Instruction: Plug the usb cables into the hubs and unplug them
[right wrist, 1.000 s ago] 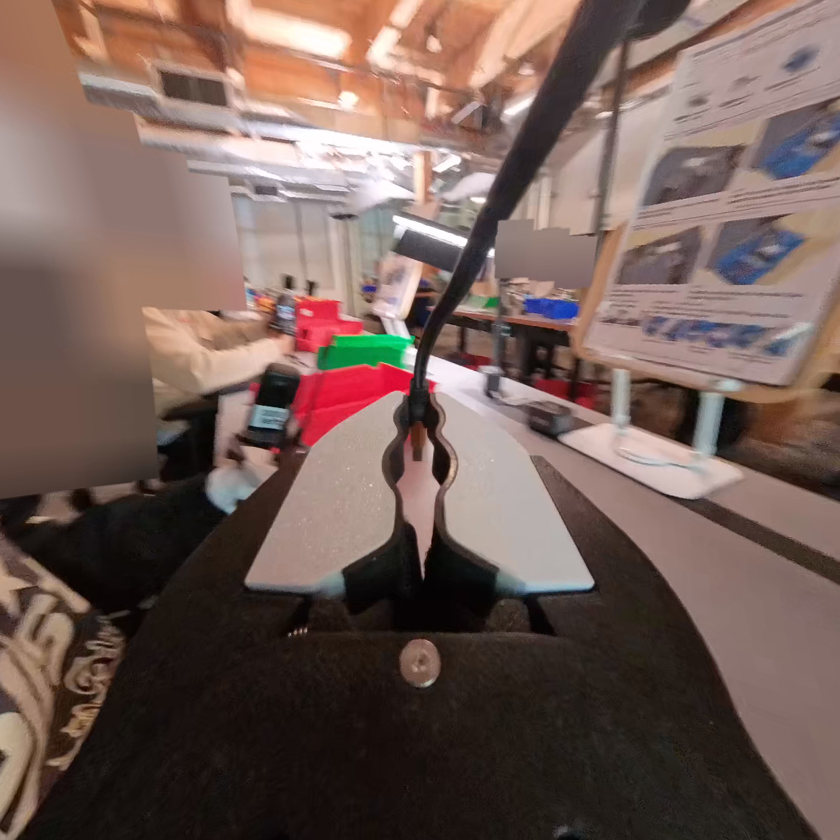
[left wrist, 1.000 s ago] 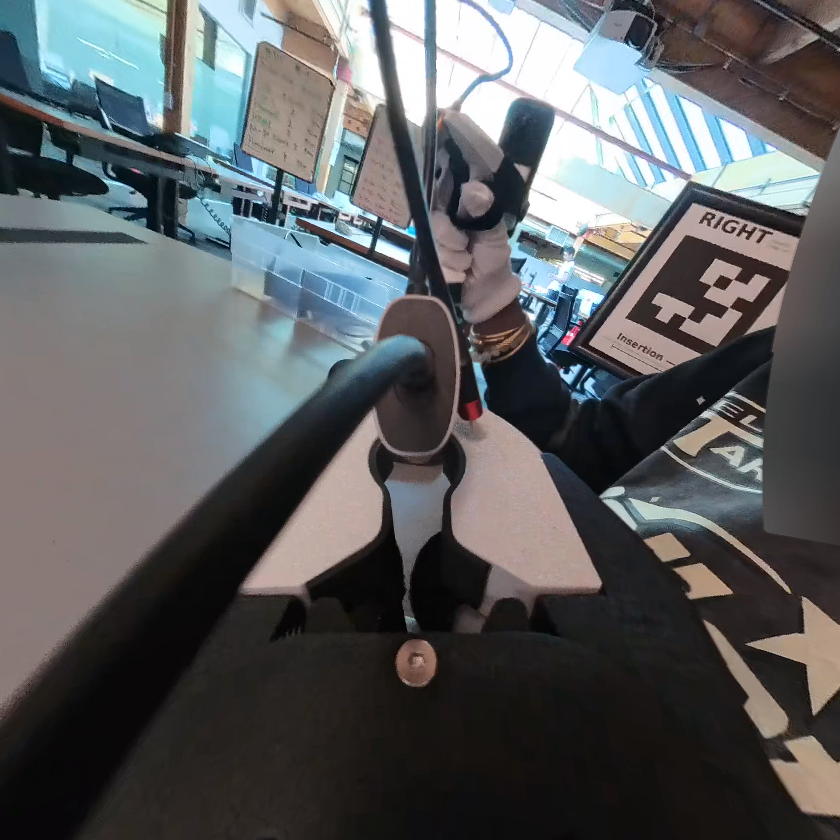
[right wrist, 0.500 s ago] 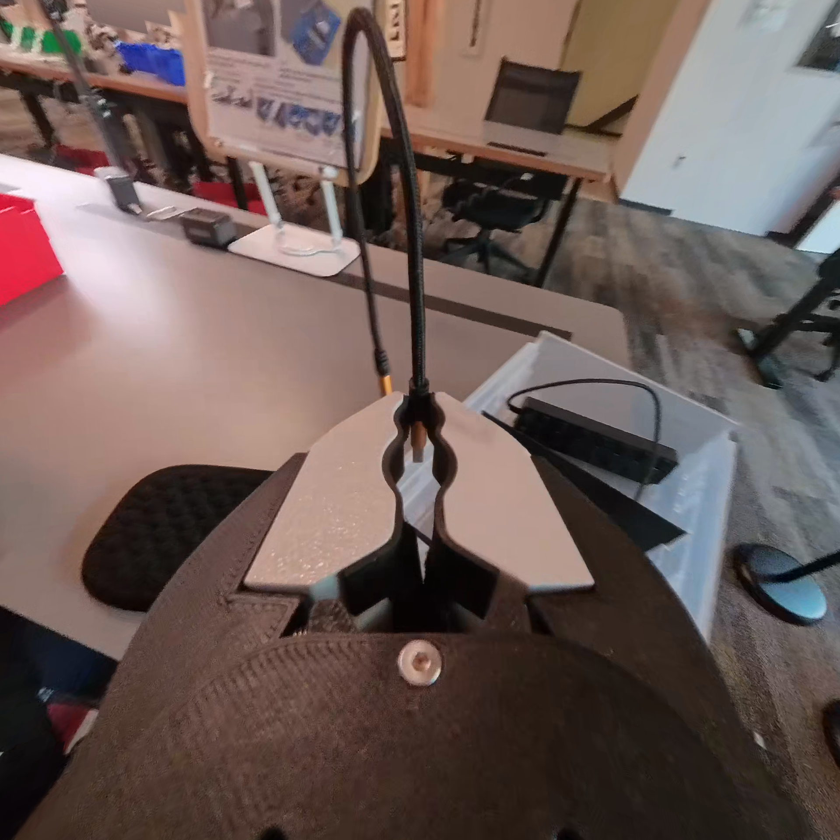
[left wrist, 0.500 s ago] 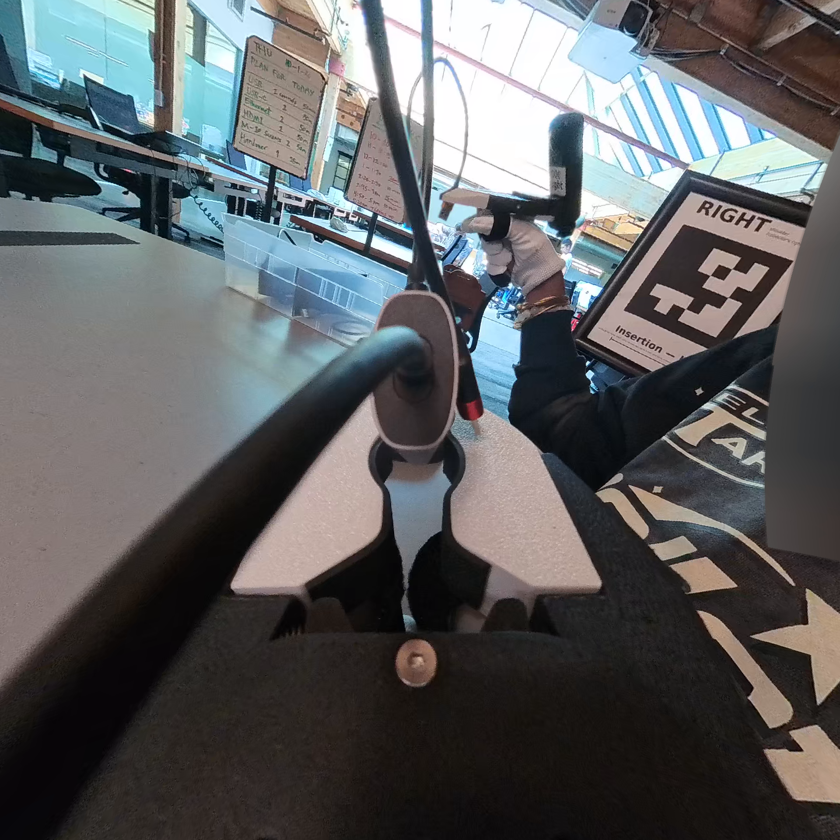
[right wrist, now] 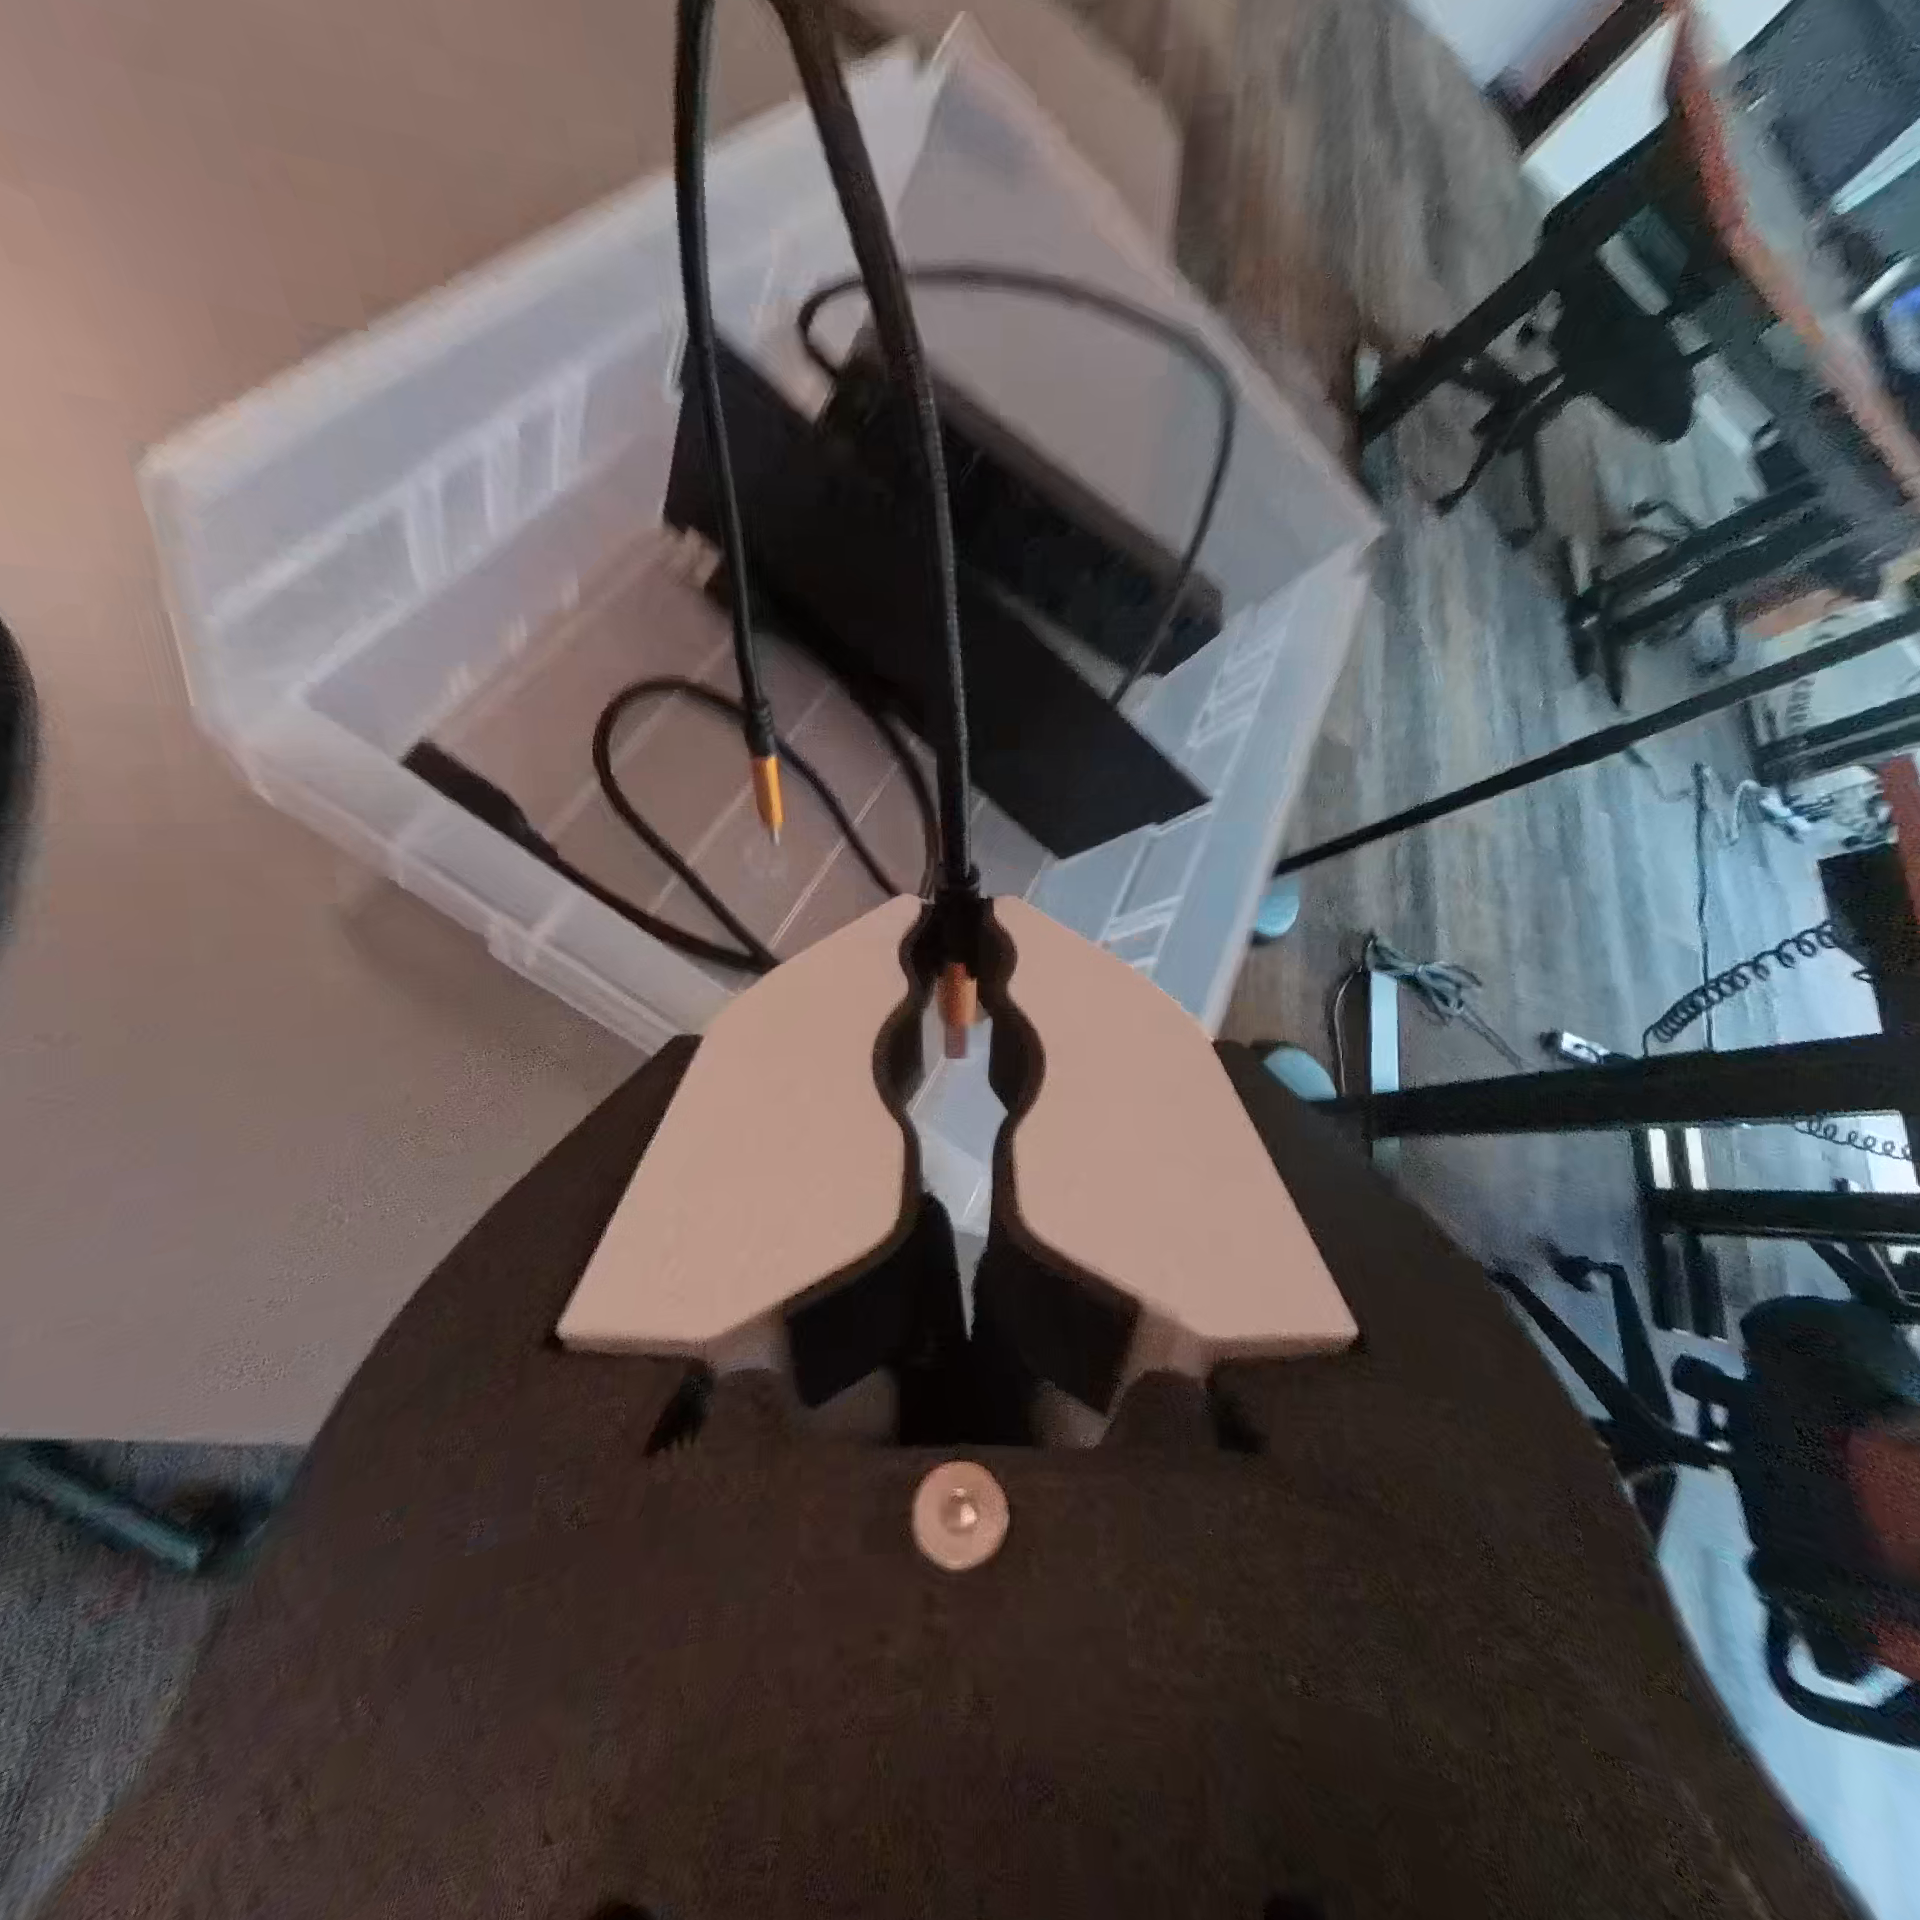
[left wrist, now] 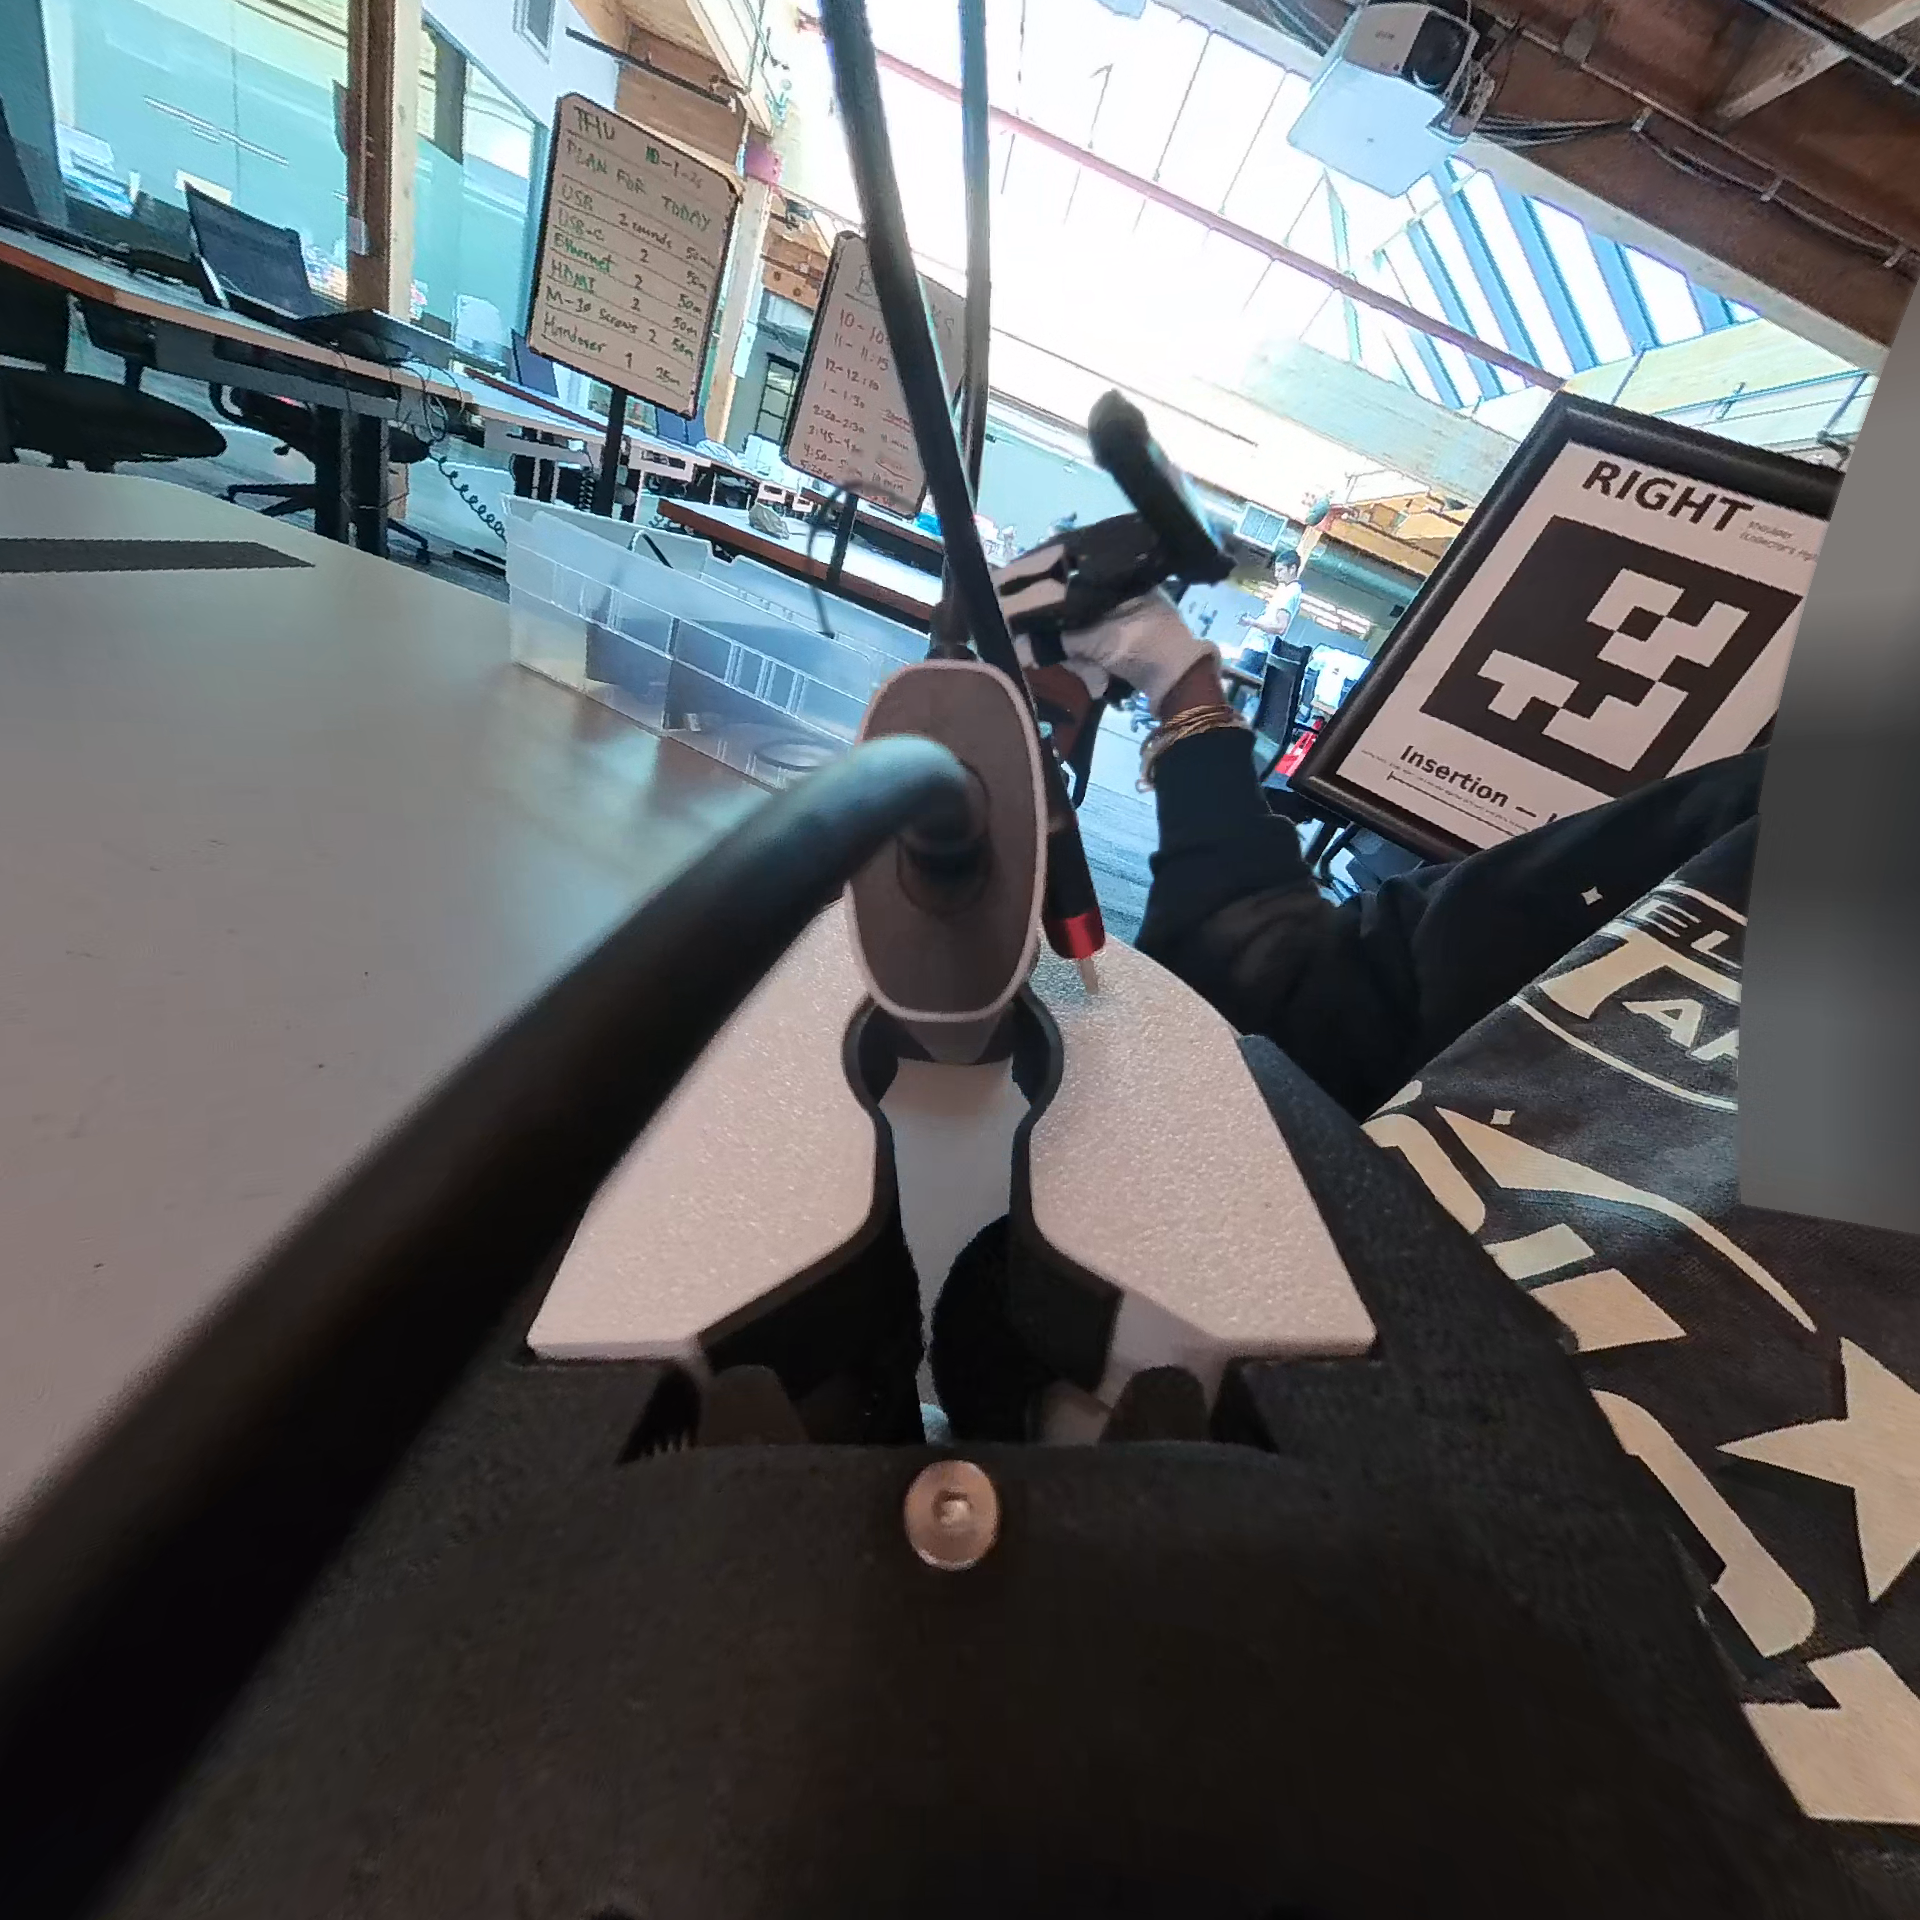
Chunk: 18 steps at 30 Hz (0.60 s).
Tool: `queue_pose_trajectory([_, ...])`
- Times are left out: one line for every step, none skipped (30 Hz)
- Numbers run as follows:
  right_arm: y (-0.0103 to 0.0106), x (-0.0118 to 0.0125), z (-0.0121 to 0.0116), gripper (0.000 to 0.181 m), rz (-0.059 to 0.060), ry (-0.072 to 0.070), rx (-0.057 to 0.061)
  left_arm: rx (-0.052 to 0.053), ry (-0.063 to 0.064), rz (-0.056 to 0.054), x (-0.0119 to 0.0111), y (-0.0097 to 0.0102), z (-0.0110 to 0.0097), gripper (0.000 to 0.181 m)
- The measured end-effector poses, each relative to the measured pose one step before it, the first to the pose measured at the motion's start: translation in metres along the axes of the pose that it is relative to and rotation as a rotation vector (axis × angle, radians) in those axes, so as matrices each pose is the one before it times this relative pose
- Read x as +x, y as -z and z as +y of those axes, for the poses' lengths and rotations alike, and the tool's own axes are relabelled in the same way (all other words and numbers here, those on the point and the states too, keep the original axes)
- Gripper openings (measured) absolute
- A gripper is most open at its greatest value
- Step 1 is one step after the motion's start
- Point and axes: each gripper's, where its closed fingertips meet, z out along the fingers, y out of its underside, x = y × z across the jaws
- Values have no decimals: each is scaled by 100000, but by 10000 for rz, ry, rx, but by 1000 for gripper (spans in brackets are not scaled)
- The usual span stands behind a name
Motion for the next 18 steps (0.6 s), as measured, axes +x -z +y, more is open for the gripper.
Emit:
queue_pose_trajectory([-977, -418, 443, 7, -156, 276, -405, -13, -9, 22, 36, -10, 13, 16])
queue_pose_trajectory([-1030, -204, 265, 7, -27, 206, -284, -11, -13, 18, 25, -11, 20, 16])
queue_pose_trajectory([-1057, -181, 203, 7, -35, 92, -244, -7, -11, 13, 28, -7, 6, 16])
queue_pose_trajectory([-1023, -113, 198, 7, -18, -66, -226, -2, -2, 8, 10, 1, 2, 16])
queue_pose_trajectory([-909, 184, 257, 8, 154, -165, -266, 1, 2, 11, 15, -1, -2, 16])
queue_pose_trajectory([-750, 354, 166, 10, 272, -152, -209, 10, 3, 5, -2, 12, -18, 16])
queue_pose_trajectory([-575, 286, 92, 14, 231, -110, -120, 15, 9, 1, -14, 14, -20, 16])
queue_pose_trajectory([-389, 189, 2, 16, 161, -118, -37, 15, 8, 4, -3, 9, -16, 16])
queue_pose_trajectory([-206, 168, -93, 17, 117, -160, 54, 9, 2, 6, -1, 13, -17, 16])
queue_pose_trajectory([-50, 165, -78, 18, 71, -181, 67, -1, -2, 5, 14, -4, 5, 16])
queue_pose_trajectory([71, 242, -95, 20, 96, -197, 84, -10, -4, 3, 1, -16, 5, 16])
queue_pose_trajectory([178, 217, -151, 23, 81, -175, 107, -17, -4, 3, -2, -10, 23, 16])
queue_pose_trajectory([272, 110, -320, 24, 6, -129, 203, -19, -5, 5, 20, -20, 24, 16])
queue_pose_trajectory([323, -209, -630, 24, -167, -108, 401, -20, -8, 8, 5, -21, 30, 16])
queue_pose_trajectory([319, -599, -1016, 25, -394, -129, 617, -23, -5, 4, 13, -26, 27, 17])
queue_pose_trajectory([199, -1019, -1232, 27, -629, -165, 740, -24, 4, 7, -2, -22, 30, 17])
queue_pose_trajectory([-50, -1097, -1127, 28, -657, -217, 628, -21, 8, 7, -3, -33, 25, 16])
queue_pose_trajectory([-334, -1091, -660, 28, -636, -160, 275, -21, 6, 7, 0, -24, 26, 16])
